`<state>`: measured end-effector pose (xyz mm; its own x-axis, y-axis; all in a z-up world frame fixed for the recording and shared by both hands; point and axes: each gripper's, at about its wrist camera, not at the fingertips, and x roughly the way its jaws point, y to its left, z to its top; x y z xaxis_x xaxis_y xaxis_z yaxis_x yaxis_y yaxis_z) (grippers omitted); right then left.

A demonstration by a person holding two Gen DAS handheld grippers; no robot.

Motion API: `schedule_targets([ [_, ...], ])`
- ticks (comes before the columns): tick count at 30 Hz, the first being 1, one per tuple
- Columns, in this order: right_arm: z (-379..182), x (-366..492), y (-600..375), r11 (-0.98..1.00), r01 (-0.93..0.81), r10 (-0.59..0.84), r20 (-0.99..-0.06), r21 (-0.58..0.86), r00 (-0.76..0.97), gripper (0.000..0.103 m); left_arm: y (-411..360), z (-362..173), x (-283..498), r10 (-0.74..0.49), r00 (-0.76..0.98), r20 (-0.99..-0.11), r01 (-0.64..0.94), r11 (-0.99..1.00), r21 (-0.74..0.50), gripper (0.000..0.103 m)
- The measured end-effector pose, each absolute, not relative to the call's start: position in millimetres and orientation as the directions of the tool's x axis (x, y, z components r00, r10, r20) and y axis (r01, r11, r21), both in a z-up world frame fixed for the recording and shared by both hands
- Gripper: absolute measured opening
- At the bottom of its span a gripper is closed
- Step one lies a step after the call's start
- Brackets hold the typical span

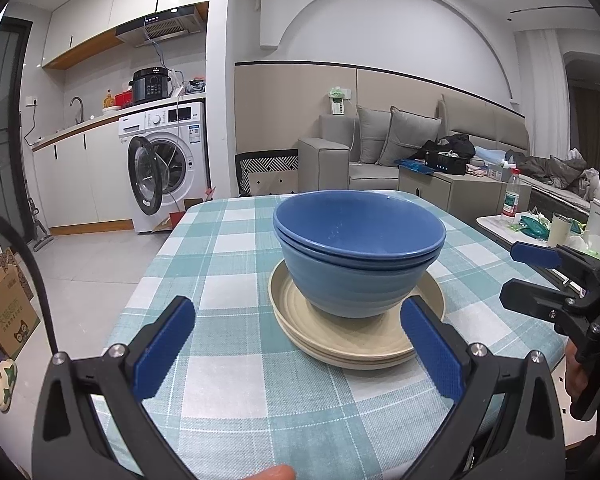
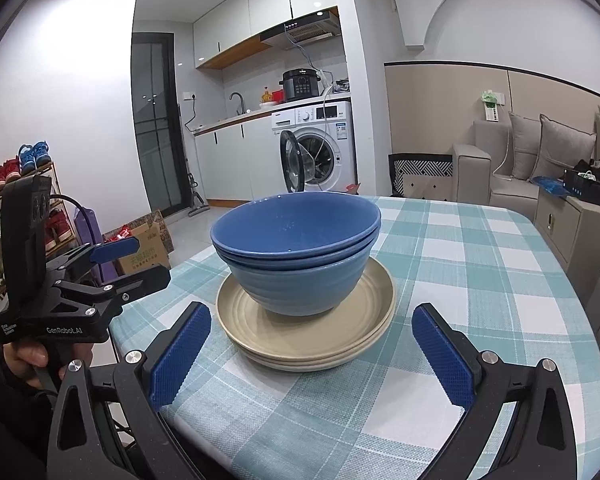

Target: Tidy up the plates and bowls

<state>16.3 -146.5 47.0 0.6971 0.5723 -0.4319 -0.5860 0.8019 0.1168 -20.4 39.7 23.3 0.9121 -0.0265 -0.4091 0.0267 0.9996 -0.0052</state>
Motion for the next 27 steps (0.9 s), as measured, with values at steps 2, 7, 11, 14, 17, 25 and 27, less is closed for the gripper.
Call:
schedule_targets([
  [2,47.1,16.3,-146.0,0.802,-0.586,0.572,-0.433,0.116,0.697,0.102,40.3,23.1,-21.2,-0.028,0.913,-0.407,0.029,1.000,-0.005,0.103],
  [7,46.8,16.8,-145.2,0.801,-0.588,0.574,-0.431,0.115,0.697,0.102,40.4,22.7,-22.3,-0.030,0.912,-0.409,0.031,1.000,-0.004,0.103],
  [11,47.4,16.1,-146.0,0.799,-0.590,0.576,-0.428,0.117,0.696,0.102,38.6,22.4,-22.4,-0.033,0.911,-0.411,0.035,0.999,-0.002,0.103],
  [14,47.4,16.0,-146.1,0.798,-0.590,0.577,-0.429,0.118,0.695,0.102,37.8,22.4,-21.5,-0.030,0.910,-0.413,0.034,0.999,0.001,0.103],
  [17,47.3,15.9,-146.1,0.799,-0.590,0.577,-0.429,0.118,0.695,0.102,37.8,22.3,-21.5,-0.032,0.910,-0.414,0.034,0.999,-0.002,0.103],
  [25,47.5,16.3,-146.0,0.798,-0.591,0.578,-0.429,0.118,0.694,0.102,37.3,22.5,-21.3,-0.028,0.909,-0.415,0.031,1.000,0.001,0.103],
  [27,47.4,16.4,-146.0,0.798,-0.591,0.577,-0.428,0.116,0.695,0.102,37.4,22.4,-21.3,-0.030,0.909,-0.416,0.033,0.999,-0.001,0.103],
])
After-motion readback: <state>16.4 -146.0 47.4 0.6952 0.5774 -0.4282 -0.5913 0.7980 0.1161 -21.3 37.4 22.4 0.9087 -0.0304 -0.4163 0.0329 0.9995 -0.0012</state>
